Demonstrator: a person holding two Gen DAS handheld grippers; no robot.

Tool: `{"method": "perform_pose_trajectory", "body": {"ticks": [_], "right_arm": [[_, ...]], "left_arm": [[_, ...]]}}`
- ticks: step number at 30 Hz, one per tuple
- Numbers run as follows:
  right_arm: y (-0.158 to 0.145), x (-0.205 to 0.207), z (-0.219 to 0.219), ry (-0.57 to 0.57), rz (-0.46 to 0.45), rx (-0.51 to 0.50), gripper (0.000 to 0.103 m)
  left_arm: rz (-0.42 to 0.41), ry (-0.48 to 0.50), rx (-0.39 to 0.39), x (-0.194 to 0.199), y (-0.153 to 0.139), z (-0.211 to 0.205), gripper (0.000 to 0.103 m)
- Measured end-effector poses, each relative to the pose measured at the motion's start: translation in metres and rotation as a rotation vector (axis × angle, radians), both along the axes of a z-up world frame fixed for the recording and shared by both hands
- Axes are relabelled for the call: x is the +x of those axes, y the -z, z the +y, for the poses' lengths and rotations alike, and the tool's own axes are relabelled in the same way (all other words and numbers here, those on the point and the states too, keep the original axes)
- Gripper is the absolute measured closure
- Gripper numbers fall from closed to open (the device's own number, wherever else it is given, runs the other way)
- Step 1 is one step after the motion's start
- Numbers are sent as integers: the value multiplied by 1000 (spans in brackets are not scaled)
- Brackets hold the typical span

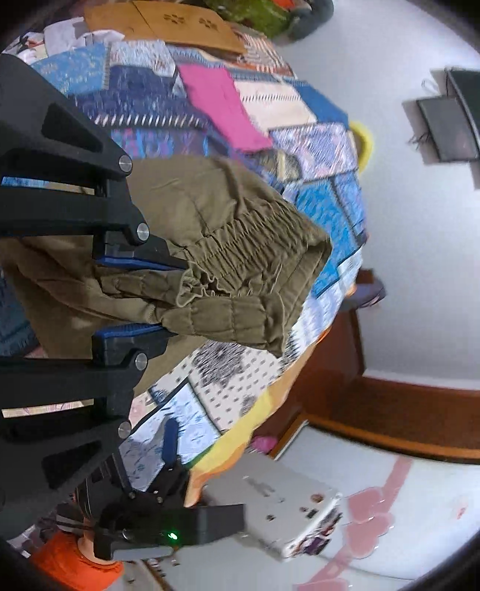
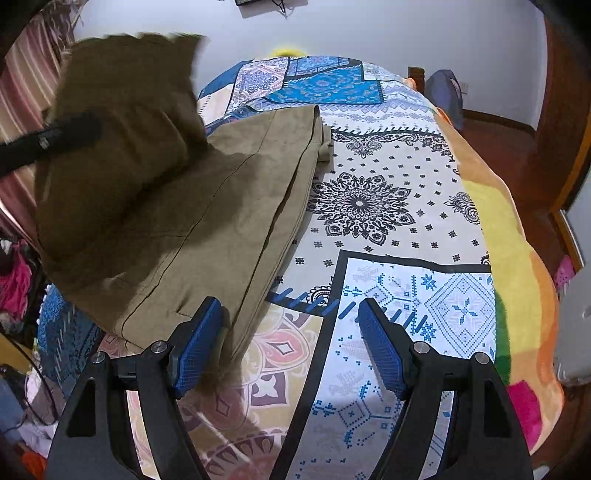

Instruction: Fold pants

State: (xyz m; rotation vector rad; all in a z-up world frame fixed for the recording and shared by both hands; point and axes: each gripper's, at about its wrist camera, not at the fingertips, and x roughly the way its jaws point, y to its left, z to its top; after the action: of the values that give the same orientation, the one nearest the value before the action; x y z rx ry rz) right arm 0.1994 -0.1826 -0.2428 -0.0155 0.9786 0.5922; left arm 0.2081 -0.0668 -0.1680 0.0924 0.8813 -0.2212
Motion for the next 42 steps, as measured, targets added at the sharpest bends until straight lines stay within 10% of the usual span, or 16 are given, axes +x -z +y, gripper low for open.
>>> {"method": "perform_pose_trajectory", "body": {"ticks": [17,24,33,42], "right_arm": [[1,-1,-4,13,0,17,30],[-20,-13,-11,37,-60,-1,30],[-59,-20,-16,64,-142,63,30],[-51,-9,21,46,-128,116,29]], "left_arm": [[109,51,35,6,36,-24,76],[103,45,-146,-5,7,-4,41],[-61,-70,-4,-14,-31,36,41],[-55,-183,60,-8,-22,102,37]]}}
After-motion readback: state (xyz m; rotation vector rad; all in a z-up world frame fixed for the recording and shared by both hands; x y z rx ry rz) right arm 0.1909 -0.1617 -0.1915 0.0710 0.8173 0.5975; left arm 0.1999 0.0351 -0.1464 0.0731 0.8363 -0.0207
